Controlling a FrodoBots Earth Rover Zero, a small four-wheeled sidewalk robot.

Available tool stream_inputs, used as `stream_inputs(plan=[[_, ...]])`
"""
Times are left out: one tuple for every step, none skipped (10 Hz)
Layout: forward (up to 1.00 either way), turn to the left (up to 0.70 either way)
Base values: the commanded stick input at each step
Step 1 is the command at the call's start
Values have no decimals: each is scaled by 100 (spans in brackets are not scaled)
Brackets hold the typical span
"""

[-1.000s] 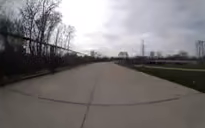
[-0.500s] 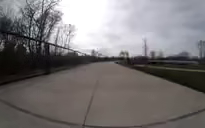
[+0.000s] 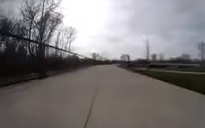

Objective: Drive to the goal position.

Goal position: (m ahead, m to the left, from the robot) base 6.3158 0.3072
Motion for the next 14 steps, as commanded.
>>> stream_inputs(plan=[[100,0],[100,0],[100,0],[100,0],[100,0],[100,0],[100,0],[100,0],[100,0],[100,0],[100,0],[100,0],[100,0],[100,-7]])
